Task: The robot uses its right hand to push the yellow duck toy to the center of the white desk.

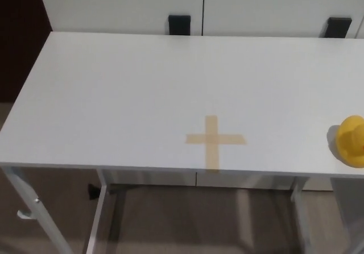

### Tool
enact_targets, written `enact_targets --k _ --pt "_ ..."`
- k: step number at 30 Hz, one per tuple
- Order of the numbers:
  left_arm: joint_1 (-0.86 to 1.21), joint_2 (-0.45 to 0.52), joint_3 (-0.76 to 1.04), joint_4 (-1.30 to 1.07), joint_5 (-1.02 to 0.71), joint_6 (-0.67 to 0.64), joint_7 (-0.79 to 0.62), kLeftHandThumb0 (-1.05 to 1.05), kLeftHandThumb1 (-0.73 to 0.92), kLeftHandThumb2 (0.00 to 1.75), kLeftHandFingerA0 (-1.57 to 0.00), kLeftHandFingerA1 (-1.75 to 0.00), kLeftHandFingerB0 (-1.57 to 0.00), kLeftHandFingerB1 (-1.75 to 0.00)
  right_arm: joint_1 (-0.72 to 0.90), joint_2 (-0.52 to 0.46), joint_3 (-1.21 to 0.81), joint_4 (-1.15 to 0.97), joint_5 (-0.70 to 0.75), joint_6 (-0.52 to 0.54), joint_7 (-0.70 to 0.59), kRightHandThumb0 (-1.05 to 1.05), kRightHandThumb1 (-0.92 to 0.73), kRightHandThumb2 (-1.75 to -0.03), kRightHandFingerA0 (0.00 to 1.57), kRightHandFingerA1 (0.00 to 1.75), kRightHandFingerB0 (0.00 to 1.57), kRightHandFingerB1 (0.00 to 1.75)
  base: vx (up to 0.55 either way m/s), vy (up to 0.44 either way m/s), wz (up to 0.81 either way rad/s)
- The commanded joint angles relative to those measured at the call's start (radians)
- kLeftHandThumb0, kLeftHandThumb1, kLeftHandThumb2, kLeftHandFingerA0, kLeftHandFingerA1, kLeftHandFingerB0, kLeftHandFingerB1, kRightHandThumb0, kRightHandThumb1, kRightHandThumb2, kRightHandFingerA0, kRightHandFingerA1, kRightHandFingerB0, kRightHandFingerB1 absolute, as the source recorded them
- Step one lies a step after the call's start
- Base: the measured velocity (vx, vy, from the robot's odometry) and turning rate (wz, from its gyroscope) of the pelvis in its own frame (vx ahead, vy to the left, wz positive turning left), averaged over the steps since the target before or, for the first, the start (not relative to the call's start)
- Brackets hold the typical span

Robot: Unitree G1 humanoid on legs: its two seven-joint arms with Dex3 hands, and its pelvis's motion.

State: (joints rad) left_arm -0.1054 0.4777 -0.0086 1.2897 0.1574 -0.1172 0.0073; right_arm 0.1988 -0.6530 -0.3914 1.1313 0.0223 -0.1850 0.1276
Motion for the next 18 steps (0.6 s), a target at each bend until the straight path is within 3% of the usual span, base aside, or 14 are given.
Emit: enact_targets --k 1,2,3,4,5,6,7,8,11,12,15,16,17,18 --pt "0.006 0.014 -0.004 0.011 0.015 -0.029 -0.001 0.27 -0.52 1.63 -1.43 -0.95 -1.55 -0.81 -0.012 0.012 -0.108 -0.019 0.122 -0.149 0.015 -0.71 -0.51 -0.95 0.22 0.72 0.29 0.69 0.00 0.000 0.00" --pt "0.009 0.013 -0.001 0.011 0.012 -0.033 0.000 0.27 -0.52 1.63 -1.43 -0.95 -1.55 -0.81 -0.015 0.012 -0.114 -0.023 0.121 -0.159 0.014 -0.71 -0.51 -0.95 0.22 0.72 0.29 0.69 0.00 0.000 0.00" --pt "0.010 0.013 -0.004 0.011 0.016 -0.034 0.002 0.05 -0.19 0.86 -1.35 -1.21 -1.34 -1.19 -0.028 0.008 -0.126 -0.042 0.128 -0.152 0.006 -0.77 -0.56 -0.95 0.02 0.64 0.13 0.64 0.00 0.000 0.00" --pt "0.013 0.013 -0.007 0.010 0.018 -0.036 0.003 0.24 -0.54 1.61 -1.46 -0.88 -1.53 -0.82 -0.050 0.002 -0.144 -0.070 0.136 -0.145 -0.004 -0.83 -0.58 -0.97 0.00 0.53 0.09 0.63 0.00 0.000 0.00" --pt "0.018 0.012 -0.005 0.010 0.015 -0.038 0.002 0.24 -0.54 1.61 -1.46 -0.88 -1.53 -0.82 -0.061 -0.001 -0.153 -0.082 0.138 -0.150 -0.007 -0.83 -0.58 -0.97 0.00 0.53 0.09 0.63 0.00 0.000 0.00" --pt "0.017 0.010 -0.003 0.011 0.013 -0.035 0.002 0.27 -0.51 1.58 -1.49 -0.90 -1.57 -0.80 -0.076 -0.006 -0.156 -0.081 0.136 -0.148 -0.014 -0.81 -0.77 -0.64 0.00 0.36 0.00 0.68 0.00 0.000 0.00" --pt "0.016 0.009 -0.001 0.013 0.011 -0.032 0.002 0.27 -0.51 1.58 -1.49 -0.90 -1.57 -0.80 -0.092 -0.012 -0.159 -0.079 0.132 -0.145 -0.021 -0.81 -0.77 -0.64 0.00 0.36 0.00 0.68 0.00 0.000 0.00" --pt "0.015 0.007 0.002 0.012 0.007 -0.023 0.002 0.30 -0.52 1.67 -1.46 -0.90 -1.52 -0.81 -0.117 -0.020 -0.160 -0.109 0.119 -0.183 -0.042 -0.92 -0.64 -1.05 0.00 0.51 0.11 0.53 0.00 0.000 0.00" --pt "0.017 0.004 0.002 0.015 0.009 -0.034 0.006 0.27 -0.51 1.62 -1.48 -0.91 -1.55 -0.80 -0.165 -0.021 -0.164 -0.166 0.110 -0.212 -0.074 -0.96 -0.66 -1.06 0.00 0.53 0.11 0.56 0.00 0.000 0.00" --pt "0.017 0.003 0.003 0.017 0.009 -0.039 0.009 0.26 -0.50 1.57 -1.51 -0.90 -1.55 -0.81 -0.196 -0.022 -0.163 -0.191 0.104 -0.227 -0.091 -0.96 -0.70 -0.79 0.00 0.62 0.01 0.59 0.00 0.000 0.00" --pt "0.015 0.001 0.006 0.019 0.007 -0.039 0.008 0.23 -0.51 1.58 -1.54 -0.88 -1.56 -0.81 -0.263 -0.021 -0.135 -0.304 0.082 -0.192 -0.102 -0.97 -0.78 -0.75 0.00 0.71 0.08 0.59 0.00 0.000 0.00" --pt "0.014 0.000 0.006 0.018 0.006 -0.037 0.007 0.21 -0.51 1.57 -1.52 -0.91 -1.55 -0.84 -0.297 -0.020 -0.118 -0.342 0.069 -0.203 -0.099 -0.42 -0.41 -1.06 0.05 0.59 0.02 0.56 0.00 0.000 0.00" --pt "0.013 0.000 0.007 0.018 0.006 -0.033 0.008 0.21 -0.51 1.57 -1.52 -0.91 -1.55 -0.84 -0.313 -0.018 -0.109 -0.342 0.060 -0.240 -0.097 -0.42 -0.41 -1.06 0.05 0.59 0.02 0.56 0.00 0.000 0.00" --pt "0.015 -0.002 0.009 0.018 0.004 -0.032 0.009 0.28 -0.49 1.58 -1.51 -0.89 -1.56 -0.81 -0.357 -0.023 -0.076 -0.333 0.030 -0.244 -0.100 -0.90 -0.66 -1.10 0.01 0.50 0.06 0.45 0.00 0.000 0.00"
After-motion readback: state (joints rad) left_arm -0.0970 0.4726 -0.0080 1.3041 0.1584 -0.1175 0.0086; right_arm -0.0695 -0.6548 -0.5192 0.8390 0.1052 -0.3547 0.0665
